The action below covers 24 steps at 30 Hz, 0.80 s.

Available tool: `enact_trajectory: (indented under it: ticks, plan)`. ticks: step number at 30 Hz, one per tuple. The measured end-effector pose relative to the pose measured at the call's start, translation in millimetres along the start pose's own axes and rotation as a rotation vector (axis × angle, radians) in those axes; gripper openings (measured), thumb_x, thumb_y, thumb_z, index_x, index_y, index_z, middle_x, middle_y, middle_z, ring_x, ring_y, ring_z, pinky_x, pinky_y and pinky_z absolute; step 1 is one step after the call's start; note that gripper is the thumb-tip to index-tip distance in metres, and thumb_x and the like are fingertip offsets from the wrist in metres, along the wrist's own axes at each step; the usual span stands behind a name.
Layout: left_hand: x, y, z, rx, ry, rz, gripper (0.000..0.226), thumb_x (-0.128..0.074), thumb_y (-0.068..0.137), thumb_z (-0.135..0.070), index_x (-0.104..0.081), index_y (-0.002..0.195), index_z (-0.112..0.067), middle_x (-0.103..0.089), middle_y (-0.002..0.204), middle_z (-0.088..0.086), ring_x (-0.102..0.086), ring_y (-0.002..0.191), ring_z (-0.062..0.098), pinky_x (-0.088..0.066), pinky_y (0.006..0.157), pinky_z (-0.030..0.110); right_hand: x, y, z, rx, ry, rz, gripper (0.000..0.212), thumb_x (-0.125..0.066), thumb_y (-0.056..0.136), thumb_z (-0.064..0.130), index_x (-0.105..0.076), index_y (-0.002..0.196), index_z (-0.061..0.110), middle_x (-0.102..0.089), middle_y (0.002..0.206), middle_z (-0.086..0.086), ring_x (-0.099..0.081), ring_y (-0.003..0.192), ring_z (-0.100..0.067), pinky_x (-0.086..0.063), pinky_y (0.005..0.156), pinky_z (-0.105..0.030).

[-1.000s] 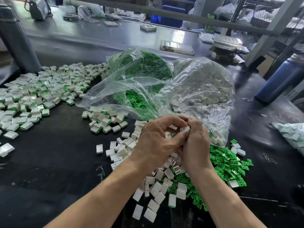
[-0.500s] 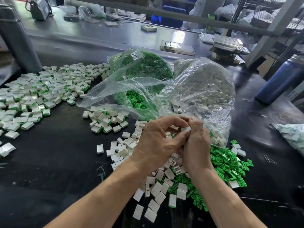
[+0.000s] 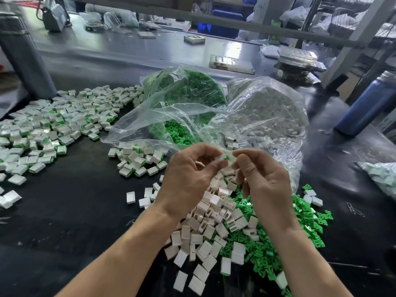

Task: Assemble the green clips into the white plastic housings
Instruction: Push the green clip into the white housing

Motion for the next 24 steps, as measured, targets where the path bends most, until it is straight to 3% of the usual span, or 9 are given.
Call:
enact_trajectory:
  ticks: [3, 5, 9, 17, 24]
  plan:
    - [0.6, 0.4, 1.7, -0.003, 0.006, 0.014, 0.008, -0.078, 0.091, -0.021, -0.074, 0.097, -0.024, -0.074, 0.089, -0.01, -0.07, 0.08, 0.009, -0.06, 0.07, 0.024, -2.8, -1.3, 3.1, 0.061, -0.099, 0.026, 0.016, -0.07, 0.093, 0.03, -0.076, 0.107, 0.031, -0.077, 0.095, 0.002, -0.07, 0.076, -0.013, -0.053, 0.061, -0.018]
    - [-0.2, 0.5, 3.1, -0.004, 0.026, 0.025, 0.008, -0.079, 0.091, -0.022, -0.074, 0.097, -0.025, -0.073, 0.088, -0.013, -0.07, 0.079, 0.006, -0.058, 0.068, 0.02, -4.3, -2.0, 3.4, 0.078, -0.138, 0.026, 0.018, -0.073, 0.094, 0.023, -0.075, 0.105, 0.037, -0.077, 0.094, 0.007, -0.071, 0.078, -0.011, -0.054, 0.064, -0.018]
    - [-0.8, 0.8, 5.3, 0.0, 0.05, 0.028, 0.01, -0.081, 0.089, -0.024, -0.074, 0.096, -0.025, -0.073, 0.086, -0.012, -0.069, 0.076, 0.006, -0.054, 0.065, 0.017, -2.6, -2.4, 3.6, 0.094, -0.196, 0.025, 0.022, -0.074, 0.095, 0.012, -0.075, 0.101, 0.033, -0.076, 0.088, 0.01, -0.068, 0.071, -0.008, -0.052, 0.061, -0.018]
    - [-2.0, 1.3, 4.2, 0.007, 0.003, 0.04, 0.01, -0.081, 0.089, -0.018, -0.076, 0.093, -0.025, -0.074, 0.084, -0.014, -0.07, 0.076, 0.003, -0.054, 0.066, 0.014, -4.2, -3.3, 7.0, 0.137, -0.336, -0.025, 0.01, -0.069, 0.092, 0.018, -0.072, 0.1, 0.024, -0.072, 0.09, 0.007, -0.07, 0.079, -0.013, -0.062, 0.07, -0.041]
    - [0.7, -1.0, 2.7, -0.056, 0.147, 0.024, 0.015, -0.081, 0.088, -0.017, -0.075, 0.095, -0.029, -0.07, 0.09, -0.022, -0.069, 0.081, -0.002, -0.053, 0.067, 0.009, -5.5, -1.1, 1.1, 0.134, -0.431, 0.019, 0.009, -0.07, 0.093, 0.021, -0.072, 0.099, 0.028, -0.071, 0.089, 0.011, -0.069, 0.079, -0.009, -0.06, 0.07, -0.033]
Point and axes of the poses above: each hand's wrist, its own y-axis towards the middle knuckle, its own x-axis out of the back of the hand, z = x × y, the point moved 5 cm from there along y, towards the middle knuckle
